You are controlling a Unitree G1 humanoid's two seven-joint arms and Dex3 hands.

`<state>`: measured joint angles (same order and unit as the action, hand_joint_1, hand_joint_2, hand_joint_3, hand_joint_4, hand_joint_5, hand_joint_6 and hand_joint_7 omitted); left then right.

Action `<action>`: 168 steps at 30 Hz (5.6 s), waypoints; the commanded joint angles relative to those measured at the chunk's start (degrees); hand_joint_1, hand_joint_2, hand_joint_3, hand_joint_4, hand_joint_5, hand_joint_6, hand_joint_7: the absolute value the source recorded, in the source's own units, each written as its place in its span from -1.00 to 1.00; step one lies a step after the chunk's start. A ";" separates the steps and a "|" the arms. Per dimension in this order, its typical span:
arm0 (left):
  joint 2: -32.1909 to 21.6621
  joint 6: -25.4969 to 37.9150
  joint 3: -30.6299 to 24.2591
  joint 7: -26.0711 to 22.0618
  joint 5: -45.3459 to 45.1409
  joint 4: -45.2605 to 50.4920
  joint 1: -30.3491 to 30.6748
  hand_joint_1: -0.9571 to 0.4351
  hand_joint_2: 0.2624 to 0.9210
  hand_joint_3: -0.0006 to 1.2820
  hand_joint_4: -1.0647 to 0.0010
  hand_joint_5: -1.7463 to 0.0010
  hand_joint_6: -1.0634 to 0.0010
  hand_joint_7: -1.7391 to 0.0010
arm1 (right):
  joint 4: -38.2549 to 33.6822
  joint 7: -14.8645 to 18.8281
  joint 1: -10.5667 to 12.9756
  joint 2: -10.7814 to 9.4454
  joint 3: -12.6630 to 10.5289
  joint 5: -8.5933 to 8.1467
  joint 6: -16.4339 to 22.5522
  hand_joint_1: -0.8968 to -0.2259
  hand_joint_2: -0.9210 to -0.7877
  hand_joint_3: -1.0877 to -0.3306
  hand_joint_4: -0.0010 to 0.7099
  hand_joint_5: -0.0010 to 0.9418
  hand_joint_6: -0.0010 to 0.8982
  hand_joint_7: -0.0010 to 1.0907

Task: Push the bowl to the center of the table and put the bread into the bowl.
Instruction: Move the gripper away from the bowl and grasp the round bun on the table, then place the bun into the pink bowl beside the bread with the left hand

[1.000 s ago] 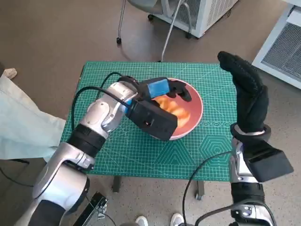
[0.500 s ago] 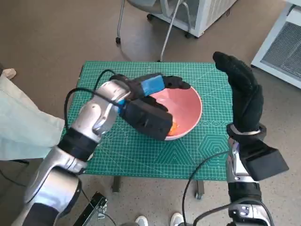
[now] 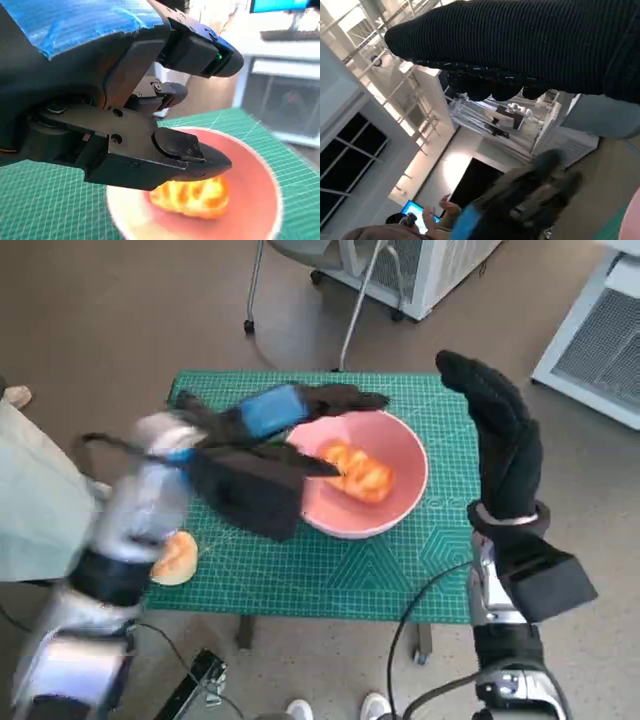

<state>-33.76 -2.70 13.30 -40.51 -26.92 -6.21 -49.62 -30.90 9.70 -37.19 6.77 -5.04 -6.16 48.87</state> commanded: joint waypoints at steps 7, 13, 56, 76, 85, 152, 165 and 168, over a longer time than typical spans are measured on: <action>-18.94 12.57 -14.17 -15.88 7.97 21.37 11.25 0.47 0.88 -0.99 0.67 1.00 0.28 0.98 | 0.30 1.25 0.21 -0.56 0.78 -0.79 -1.48 -0.07 -1.00 -0.03 0.22 -0.96 -0.85 0.58; -26.96 16.94 -18.87 -21.78 9.75 27.46 17.62 0.54 0.86 -0.99 0.77 1.00 0.40 1.00 | -0.08 2.23 -0.11 -0.83 0.89 -1.55 -1.73 -0.09 -1.00 -0.02 0.23 -0.95 -0.85 0.58; -27.99 11.57 -7.67 -13.29 2.31 16.87 31.11 0.59 0.74 -1.00 0.71 0.99 0.38 0.99 | 0.47 6.66 -0.01 0.38 -0.40 -3.74 -3.50 -0.05 -1.00 -0.03 0.20 -0.96 -0.86 0.57; -23.77 12.95 4.22 -16.85 -7.48 5.91 27.91 0.53 0.75 -0.99 0.65 0.99 0.22 0.97 | 2.99 4.14 1.26 0.69 -1.07 -0.94 -4.93 0.01 -1.00 -0.05 0.20 -0.96 -0.87 0.60; -22.37 7.27 7.53 -11.07 -12.38 -0.90 26.28 0.78 0.92 -0.88 -0.07 -0.04 -0.30 0.82 | 2.84 3.84 1.46 0.59 -1.17 -0.84 -4.85 0.00 -1.00 -0.05 0.20 -0.96 -0.87 0.60; 9.77 -17.51 15.89 22.05 -17.46 -32.07 -12.93 0.37 1.00 -0.88 -0.14 -0.37 -0.28 -0.35 | 1.59 5.00 4.22 1.80 -2.34 -3.56 -2.21 -0.03 -1.00 -0.02 0.20 -0.96 -0.84 0.57; 9.61 -10.88 16.56 13.69 -17.16 -26.96 -9.38 0.36 0.97 -0.96 0.63 0.97 0.21 0.88 | 2.32 2.76 4.60 1.34 -2.22 -1.69 -2.20 -0.04 -1.00 0.00 0.23 -0.95 -0.82 0.54; 9.67 -9.48 16.09 12.52 -16.63 -25.45 -8.39 0.33 0.95 -0.97 0.72 0.99 0.27 0.93 | 2.09 3.11 4.36 1.23 -2.00 -2.12 -2.48 -0.03 -1.00 -0.01 0.23 -0.95 -0.82 0.54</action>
<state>-24.00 -13.41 29.74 -26.54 -44.53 -33.58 -59.50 -28.36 13.04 -33.97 8.52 -7.18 -8.54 47.23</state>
